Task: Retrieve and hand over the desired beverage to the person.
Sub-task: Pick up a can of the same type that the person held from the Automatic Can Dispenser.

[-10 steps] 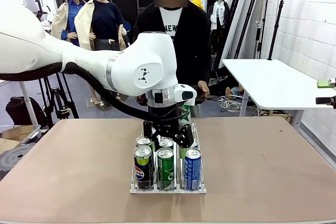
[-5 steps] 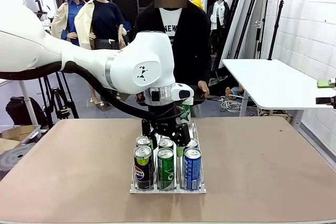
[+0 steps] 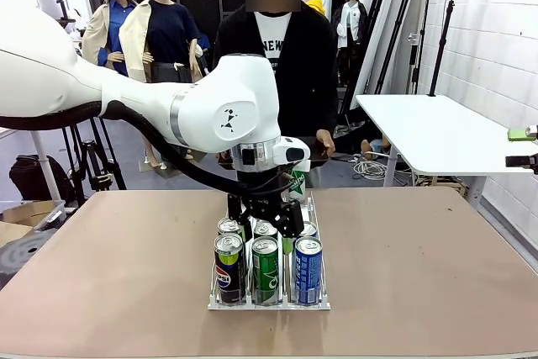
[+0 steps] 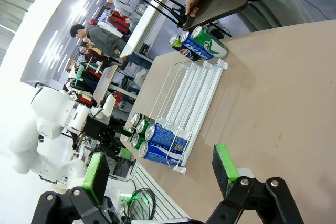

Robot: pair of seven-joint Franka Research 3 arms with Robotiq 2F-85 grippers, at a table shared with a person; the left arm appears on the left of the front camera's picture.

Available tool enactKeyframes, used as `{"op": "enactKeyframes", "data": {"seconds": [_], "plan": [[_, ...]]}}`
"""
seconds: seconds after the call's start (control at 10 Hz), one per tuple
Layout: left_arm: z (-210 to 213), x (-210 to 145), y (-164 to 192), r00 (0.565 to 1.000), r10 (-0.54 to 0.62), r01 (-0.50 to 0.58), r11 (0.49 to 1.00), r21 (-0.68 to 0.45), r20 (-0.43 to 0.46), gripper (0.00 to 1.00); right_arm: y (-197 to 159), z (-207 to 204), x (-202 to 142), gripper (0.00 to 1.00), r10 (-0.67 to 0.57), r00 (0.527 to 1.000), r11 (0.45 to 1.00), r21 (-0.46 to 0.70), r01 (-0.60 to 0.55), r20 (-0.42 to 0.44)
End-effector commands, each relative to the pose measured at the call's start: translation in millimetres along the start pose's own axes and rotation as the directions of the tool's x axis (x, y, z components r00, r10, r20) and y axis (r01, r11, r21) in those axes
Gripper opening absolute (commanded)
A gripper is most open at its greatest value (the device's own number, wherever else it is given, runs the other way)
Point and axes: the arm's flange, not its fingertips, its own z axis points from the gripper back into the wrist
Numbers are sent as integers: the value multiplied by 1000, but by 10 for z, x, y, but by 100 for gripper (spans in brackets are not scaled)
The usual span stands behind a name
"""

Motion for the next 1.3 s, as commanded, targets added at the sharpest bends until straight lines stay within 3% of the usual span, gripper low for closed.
{"op": "enactKeyframes", "data": {"seconds": [0.0,1.2], "plan": [[-18,48,42,1000,-27,27,1000,-1,4,100,-3,1,-6,100,-7,1000,1000,3,7,1],[-193,144,156,999,-32,32,999,-30,-3,100,-3,1,-6,100,-7,1000,1000,3,7,1]]}}
